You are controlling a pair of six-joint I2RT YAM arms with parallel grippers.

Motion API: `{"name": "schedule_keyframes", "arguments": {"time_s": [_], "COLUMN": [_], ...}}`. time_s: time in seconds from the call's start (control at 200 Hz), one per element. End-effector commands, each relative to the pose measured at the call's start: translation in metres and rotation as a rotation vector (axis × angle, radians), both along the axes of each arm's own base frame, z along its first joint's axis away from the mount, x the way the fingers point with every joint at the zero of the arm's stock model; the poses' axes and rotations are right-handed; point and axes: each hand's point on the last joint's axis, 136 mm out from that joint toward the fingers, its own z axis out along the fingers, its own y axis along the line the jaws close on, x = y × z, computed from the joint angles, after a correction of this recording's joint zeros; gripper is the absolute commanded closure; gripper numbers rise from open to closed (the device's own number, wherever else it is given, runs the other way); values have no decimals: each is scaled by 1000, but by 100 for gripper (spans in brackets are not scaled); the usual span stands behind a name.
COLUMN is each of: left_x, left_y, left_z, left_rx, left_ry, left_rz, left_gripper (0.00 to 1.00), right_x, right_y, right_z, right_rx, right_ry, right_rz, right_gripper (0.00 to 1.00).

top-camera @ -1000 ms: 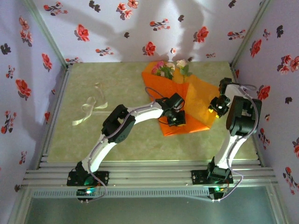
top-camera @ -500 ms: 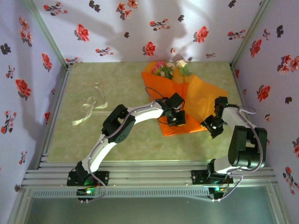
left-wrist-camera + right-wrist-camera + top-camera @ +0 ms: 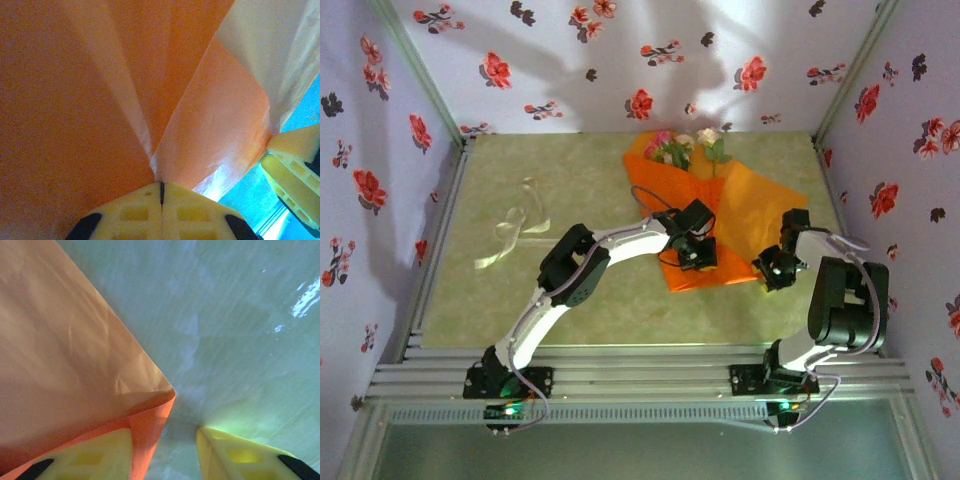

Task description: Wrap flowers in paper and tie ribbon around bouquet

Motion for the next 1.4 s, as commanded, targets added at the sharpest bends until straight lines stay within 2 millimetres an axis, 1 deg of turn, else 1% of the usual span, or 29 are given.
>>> {"name": "schedule_keyframes", "arguments": {"time_s": [0.0, 0.105, 0.215, 0.305, 0.405, 0.47, 0.52, 0.575, 0.665, 0.755, 0.83, 0.895, 0.945, 1.01, 1.165, 1.275, 1.315, 1.4], "left_x": [-5, -5, -5, -4, -4, -3, -2, -2, -2, -2, -2, -2, -2, -3, -3, -3, -3, -3], "left_y": [11, 11, 11, 12, 13, 14, 14, 14, 14, 13, 13, 13, 14, 14, 15, 15, 15, 16], "left_z": [-17, -17, -15, -14, -13, -12, -12, -11, -12, -11, -12, -11, -12, -12, -13, -12, -13, -13], "left_rx": [58, 58, 54, 54, 52, 51, 53, 51, 50, 47, 48, 47, 49, 50, 52, 52, 53, 54], "left_ry": [24, 24, 19, 19, 19, 16, 12, 11, 14, 13, 12, 13, 14, 14, 14, 14, 14, 15], "left_rz": [-19, -19, -21, -19, -17, -17, -14, -14, -12, -12, -13, -12, -13, -12, -13, -14, -15, -15], "left_gripper": [99, 99, 99, 99, 99, 99, 100, 100, 100, 100, 100, 100, 100, 100, 100, 100, 100, 100], "right_x": [5, 1, 5, 17, 31, 33, 31, 27, 20, 16, 12, 11, 14, 23, 27, 30, 32, 32], "right_y": [-6, -11, -12, -12, -6, -4, -4, -4, -6, -10, -12, -14, -16, -14, -12, -11, -10, -9], "right_z": [-9, -12, -11, -2, 10, 18, 24, 28, 27, 23, 20, 18, 17, 13, -8, -16, -17, -15], "right_rx": [-25, -57, -80, -124, -151, -186, -217, -235, -247, -259, -251, -247, -248, -232, -219, -217, -218, -230], "right_ry": [6, 26, 4, -48, -97, -92, -81, -63, -35, -3, 29, 44, 38, 23, 83, 86, 84, 84], "right_rz": [-22, -26, -17, 26, 81, 121, 142, 144, 134, 117, 94, 81, 81, 96, 114, 120, 125, 133], "right_gripper": [65, 75, 84, 87, 90, 90, 87, 77, 62, 50, 45, 43, 43, 43, 50, 60, 66, 86]}}
